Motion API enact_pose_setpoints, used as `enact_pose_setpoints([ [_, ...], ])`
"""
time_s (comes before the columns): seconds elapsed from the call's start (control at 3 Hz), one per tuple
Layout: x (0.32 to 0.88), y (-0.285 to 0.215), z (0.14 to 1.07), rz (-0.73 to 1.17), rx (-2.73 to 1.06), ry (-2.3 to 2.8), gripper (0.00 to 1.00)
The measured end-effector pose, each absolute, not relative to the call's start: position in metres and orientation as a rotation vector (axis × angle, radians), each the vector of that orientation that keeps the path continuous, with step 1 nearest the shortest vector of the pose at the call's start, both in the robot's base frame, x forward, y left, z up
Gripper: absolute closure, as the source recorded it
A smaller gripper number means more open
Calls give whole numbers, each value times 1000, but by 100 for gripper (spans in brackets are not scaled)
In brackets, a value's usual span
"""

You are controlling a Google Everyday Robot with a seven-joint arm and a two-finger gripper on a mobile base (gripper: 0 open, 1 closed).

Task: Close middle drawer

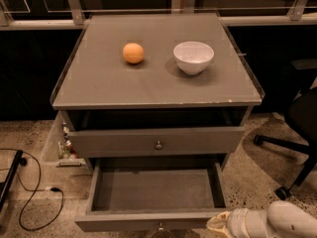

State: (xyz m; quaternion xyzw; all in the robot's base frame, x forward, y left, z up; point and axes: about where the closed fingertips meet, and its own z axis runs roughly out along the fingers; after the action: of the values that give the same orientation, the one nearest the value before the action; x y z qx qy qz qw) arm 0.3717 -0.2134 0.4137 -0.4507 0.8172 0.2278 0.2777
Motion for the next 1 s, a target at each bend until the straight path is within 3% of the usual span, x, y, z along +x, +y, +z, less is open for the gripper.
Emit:
enact_pose_setpoints([
  [0.33, 377, -209, 403, 558, -1192, 2198, 81],
  [1.0, 379, -210, 403, 549, -1188, 2198, 35],
])
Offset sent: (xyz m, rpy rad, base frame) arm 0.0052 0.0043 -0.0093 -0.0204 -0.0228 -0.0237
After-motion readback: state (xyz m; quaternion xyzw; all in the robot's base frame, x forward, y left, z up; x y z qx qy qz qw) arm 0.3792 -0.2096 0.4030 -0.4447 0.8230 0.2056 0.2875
